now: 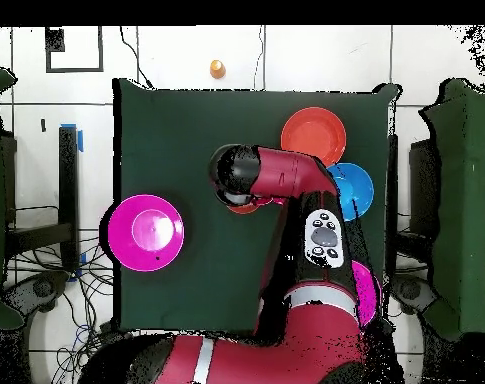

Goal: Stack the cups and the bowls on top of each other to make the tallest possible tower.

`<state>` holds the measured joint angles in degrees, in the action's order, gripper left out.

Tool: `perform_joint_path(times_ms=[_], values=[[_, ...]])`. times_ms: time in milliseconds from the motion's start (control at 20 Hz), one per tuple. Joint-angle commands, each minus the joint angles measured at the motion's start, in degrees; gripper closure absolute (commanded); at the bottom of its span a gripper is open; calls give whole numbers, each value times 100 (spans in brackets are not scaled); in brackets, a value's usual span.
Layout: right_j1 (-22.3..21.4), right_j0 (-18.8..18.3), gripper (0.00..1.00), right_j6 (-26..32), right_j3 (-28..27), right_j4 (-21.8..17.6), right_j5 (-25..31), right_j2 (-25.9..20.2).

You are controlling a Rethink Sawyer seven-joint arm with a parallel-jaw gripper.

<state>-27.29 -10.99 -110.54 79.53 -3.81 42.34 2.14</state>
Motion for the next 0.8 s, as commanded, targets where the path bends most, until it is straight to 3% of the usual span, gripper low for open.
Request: perform_joint_path(times_ms=[50,150,450,800], values=[[207,-17,100,-76,-302,-176,-457,-508],[294,-157,100,-198,-80,150,-426,-739],[-146,-68,100,-196,378,417,1425,-605],[-359,-84,100,-16,437,474,2066,-637]])
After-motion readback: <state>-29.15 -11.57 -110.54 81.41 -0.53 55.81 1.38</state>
